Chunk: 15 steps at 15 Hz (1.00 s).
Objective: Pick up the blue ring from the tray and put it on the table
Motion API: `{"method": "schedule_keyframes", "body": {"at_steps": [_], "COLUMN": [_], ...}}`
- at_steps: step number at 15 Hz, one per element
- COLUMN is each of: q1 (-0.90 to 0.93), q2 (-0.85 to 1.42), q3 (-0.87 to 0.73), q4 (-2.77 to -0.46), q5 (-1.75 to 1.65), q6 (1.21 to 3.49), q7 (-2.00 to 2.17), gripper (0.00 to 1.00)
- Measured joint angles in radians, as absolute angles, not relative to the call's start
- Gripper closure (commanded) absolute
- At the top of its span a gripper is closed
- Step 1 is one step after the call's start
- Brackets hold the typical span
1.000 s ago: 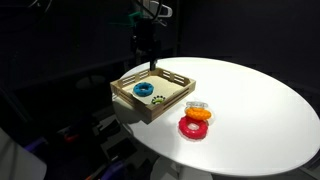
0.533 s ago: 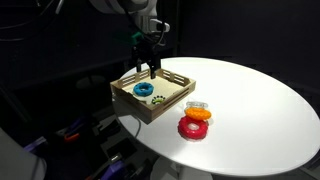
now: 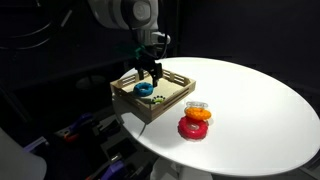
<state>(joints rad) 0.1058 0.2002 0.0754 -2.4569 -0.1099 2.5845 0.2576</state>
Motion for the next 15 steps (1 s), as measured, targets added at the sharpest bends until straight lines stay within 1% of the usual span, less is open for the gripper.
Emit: {"method": "schedule_keyframes", "body": {"at_steps": [12, 13, 14, 15], "q1": [0.178, 0.183, 0.187, 0.191], "q2": [0.328, 0.337, 0.345, 0.351], "q3": [0.022, 0.018, 0.014, 0.012], "q4": [-2.383, -2.378, -2.373, -2.369], "q5": [-0.129, -0.129, -0.129, -0.129], "q6": [2.589, 2.589, 2.589, 2.589], "q7": [0.316, 0.317, 0.318, 0.319], "gripper": [0.0, 0.09, 0.12, 0.21]}}
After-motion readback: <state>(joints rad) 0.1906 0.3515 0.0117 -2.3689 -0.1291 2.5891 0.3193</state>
